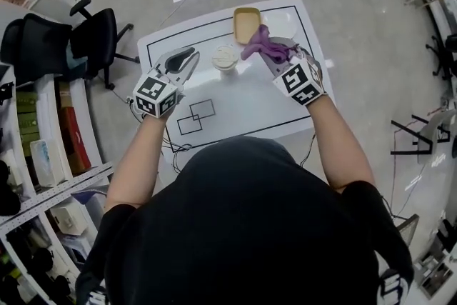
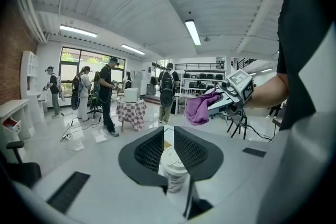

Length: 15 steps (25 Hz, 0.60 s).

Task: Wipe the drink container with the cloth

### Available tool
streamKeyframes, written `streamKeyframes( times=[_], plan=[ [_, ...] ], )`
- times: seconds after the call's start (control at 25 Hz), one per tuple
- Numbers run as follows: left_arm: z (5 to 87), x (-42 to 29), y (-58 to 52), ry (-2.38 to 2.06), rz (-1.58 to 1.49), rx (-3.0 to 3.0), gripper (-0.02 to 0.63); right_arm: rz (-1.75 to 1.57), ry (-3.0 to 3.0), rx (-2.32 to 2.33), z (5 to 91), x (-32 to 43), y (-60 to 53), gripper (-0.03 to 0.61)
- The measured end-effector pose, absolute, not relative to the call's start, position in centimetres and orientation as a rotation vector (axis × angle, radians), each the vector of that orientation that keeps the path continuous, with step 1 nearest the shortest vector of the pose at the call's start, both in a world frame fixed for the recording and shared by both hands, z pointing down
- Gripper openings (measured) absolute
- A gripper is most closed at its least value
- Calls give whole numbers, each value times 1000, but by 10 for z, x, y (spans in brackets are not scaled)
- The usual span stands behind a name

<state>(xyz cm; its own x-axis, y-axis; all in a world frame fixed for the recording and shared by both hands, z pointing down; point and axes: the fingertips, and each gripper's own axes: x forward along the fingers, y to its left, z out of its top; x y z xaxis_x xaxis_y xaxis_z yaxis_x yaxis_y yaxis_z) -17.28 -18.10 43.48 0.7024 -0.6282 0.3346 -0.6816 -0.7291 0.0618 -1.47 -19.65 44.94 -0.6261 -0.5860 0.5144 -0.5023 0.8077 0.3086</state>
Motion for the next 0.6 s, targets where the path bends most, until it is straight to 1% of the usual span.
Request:
streamKeyframes(
  times=[0.28,0.6],
  plan=[
    [402,-218,-145,-1113,376,2743,64,-235,-2438,928,383,-33,-163,74],
    [380,-278,-106,-1208,289,2729,64,-287,-2454,1026,340,-51,-131,74]
  ],
)
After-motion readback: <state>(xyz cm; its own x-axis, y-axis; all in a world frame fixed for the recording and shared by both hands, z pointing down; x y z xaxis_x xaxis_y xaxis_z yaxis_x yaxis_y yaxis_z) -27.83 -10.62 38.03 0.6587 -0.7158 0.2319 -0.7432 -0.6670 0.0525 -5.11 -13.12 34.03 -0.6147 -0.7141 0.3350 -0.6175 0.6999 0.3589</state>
